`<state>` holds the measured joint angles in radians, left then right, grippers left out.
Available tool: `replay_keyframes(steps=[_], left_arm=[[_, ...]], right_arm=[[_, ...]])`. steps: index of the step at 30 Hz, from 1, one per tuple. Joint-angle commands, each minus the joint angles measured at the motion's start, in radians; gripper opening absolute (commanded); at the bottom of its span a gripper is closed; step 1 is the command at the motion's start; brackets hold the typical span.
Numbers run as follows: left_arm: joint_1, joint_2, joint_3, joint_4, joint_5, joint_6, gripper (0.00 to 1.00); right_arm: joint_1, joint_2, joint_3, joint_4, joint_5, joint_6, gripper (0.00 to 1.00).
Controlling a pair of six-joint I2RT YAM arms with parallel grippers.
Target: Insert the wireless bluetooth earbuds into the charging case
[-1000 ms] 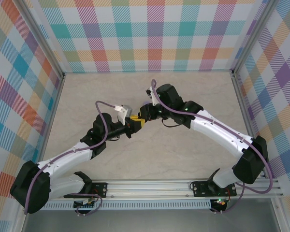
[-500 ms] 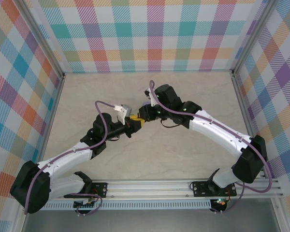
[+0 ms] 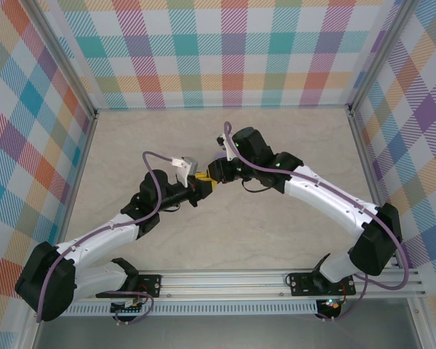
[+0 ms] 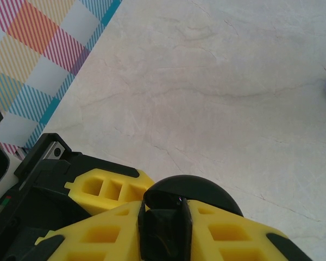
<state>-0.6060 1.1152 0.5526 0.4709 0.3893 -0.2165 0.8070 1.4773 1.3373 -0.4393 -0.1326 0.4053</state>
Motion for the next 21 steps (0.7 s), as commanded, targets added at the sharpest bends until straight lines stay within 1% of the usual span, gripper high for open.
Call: replay_keyframes(steps=[1,8,14,21], left_arm=[[-0.002,-0.017,0.035,0.043,0.016,-0.003,0.10],[-0.003,-0.020,0.033,0.048,0.028,-0.003,0.09],[-0.002,-0.021,0.033,0.049,0.029,0.003,0.09],[-0.002,-0.026,0.022,0.044,0.037,0.036,0.09]], right_arm=[[0.012,0.009,0.034,-0.022,-0.024,-0.014,0.28],[0.012,0.005,0.040,-0.030,-0.021,-0.015,0.31],[0.013,-0.003,0.042,-0.038,-0.009,-0.016,0.33],[0.012,-0.053,0.045,-0.041,0.019,-0.014,0.38]])
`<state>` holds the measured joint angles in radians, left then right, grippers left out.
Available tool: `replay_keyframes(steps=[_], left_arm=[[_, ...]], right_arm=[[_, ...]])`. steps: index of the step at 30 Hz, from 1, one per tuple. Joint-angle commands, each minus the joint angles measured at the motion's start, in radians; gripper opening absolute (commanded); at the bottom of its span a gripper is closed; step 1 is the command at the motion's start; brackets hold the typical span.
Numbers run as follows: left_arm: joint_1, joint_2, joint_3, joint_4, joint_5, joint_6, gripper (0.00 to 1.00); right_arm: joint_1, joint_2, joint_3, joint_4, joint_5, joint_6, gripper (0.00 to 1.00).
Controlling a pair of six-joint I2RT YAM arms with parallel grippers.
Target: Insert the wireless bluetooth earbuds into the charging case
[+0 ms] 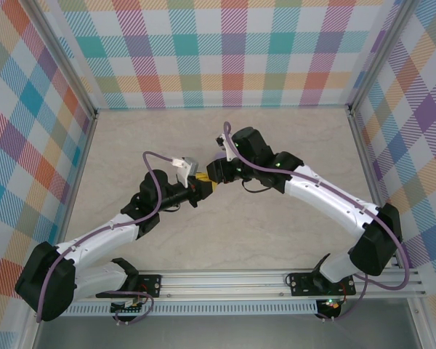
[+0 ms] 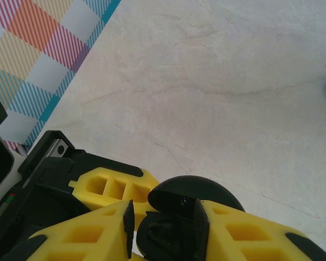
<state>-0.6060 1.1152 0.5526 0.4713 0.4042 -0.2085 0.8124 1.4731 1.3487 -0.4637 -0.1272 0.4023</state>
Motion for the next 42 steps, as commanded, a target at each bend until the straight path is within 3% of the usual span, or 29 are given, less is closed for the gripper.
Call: replay_keyframes(steps=[1,8,11,21,30,42], left_arm=[[-0.002,-0.028,0.022,0.045,0.022,0.030,0.09],[-0.003,-0.048,0.023,0.037,0.029,0.038,0.09],[-0.002,-0.058,0.023,0.044,0.047,0.036,0.09],[-0.002,-0.062,0.045,0.148,0.160,-0.030,0.08],[-0.006,-0.031,0.064,0.244,0.237,-0.094,0.08],[-0.020,0.006,0.085,0.221,0.285,-0.112,0.07]], right_arm=[[0.007,-0.058,0.032,-0.018,0.020,-0.011,0.39],[-0.003,-0.134,0.018,-0.053,0.132,-0.011,0.44],[-0.044,-0.164,-0.011,-0.061,0.123,-0.026,0.45],[-0.249,-0.175,-0.121,-0.012,-0.188,-0.055,0.29],[-0.263,-0.125,-0.149,0.058,-0.373,-0.068,0.20],[-0.264,-0.139,-0.184,0.169,-0.458,-0.041,0.19]])
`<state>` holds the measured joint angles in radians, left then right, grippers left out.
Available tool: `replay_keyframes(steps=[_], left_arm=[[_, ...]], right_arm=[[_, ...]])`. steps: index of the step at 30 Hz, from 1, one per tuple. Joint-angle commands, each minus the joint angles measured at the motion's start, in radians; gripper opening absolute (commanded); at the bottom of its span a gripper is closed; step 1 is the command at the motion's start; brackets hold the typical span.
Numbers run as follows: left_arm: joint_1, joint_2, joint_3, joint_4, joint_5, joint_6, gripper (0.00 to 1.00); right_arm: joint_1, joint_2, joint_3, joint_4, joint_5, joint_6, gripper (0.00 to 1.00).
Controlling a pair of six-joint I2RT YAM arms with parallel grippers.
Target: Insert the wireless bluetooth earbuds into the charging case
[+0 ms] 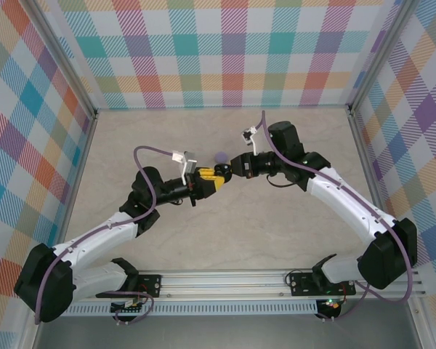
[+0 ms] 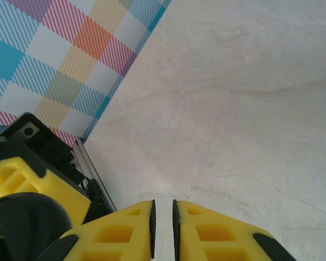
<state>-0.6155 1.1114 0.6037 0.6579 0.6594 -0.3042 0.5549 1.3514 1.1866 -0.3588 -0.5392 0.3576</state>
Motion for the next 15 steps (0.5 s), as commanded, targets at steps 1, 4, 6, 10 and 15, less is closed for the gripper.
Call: replay_keyframes(steps=[1,4,6,10,15], left_arm=[[-0.010,0.012,0.034,0.033,0.031,-0.017,0.07],[-0.010,0.016,0.034,0.023,0.020,-0.016,0.07],[-0.010,0.017,0.034,0.013,0.008,-0.013,0.07],[-0.010,0.026,0.036,-0.001,0.000,-0.012,0.07],[-0.010,0.039,0.036,-0.013,-0.010,-0.017,0.07]], right_arm=[[-0.008,-0.022,-0.026,0.073,-0.052,0.006,0.19],[-0.013,-0.039,-0.036,0.093,-0.075,0.013,0.19],[-0.016,-0.050,-0.042,0.099,-0.086,0.012,0.19],[-0.018,-0.075,-0.059,0.131,-0.115,0.014,0.19],[-0.018,-0.092,-0.063,0.141,-0.123,0.014,0.19]])
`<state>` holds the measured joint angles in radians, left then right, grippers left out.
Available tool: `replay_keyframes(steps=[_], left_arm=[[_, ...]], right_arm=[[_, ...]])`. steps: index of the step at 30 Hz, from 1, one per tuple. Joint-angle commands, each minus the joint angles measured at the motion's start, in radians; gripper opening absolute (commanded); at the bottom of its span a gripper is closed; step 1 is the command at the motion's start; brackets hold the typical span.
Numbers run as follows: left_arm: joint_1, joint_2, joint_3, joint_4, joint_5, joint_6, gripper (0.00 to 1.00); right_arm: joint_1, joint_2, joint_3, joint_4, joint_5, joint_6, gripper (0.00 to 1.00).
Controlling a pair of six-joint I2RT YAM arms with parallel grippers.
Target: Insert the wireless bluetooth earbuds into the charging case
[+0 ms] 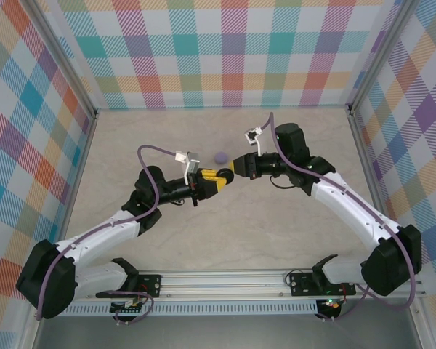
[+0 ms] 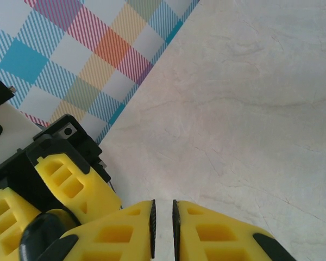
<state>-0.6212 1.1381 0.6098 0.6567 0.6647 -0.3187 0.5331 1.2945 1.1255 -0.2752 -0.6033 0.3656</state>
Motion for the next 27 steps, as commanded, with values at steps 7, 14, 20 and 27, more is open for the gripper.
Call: replay_keyframes(steps=[7,14,20,27], left_arm=[[-0.003,0.024,0.066,-0.164,-0.147,0.018,0.06],[0.025,0.135,0.150,-0.352,-0.275,-0.037,0.08],[0.062,0.324,0.286,-0.495,-0.252,-0.124,0.10],[0.101,0.550,0.448,-0.659,-0.234,-0.207,0.13]], right_arm=[[0.005,-0.027,0.034,-0.080,0.159,-0.018,0.20],[0.004,-0.047,0.034,-0.176,0.369,-0.018,0.21],[0.005,-0.058,0.024,-0.205,0.410,-0.018,0.22],[0.004,-0.076,0.008,-0.214,0.421,-0.019,0.23]])
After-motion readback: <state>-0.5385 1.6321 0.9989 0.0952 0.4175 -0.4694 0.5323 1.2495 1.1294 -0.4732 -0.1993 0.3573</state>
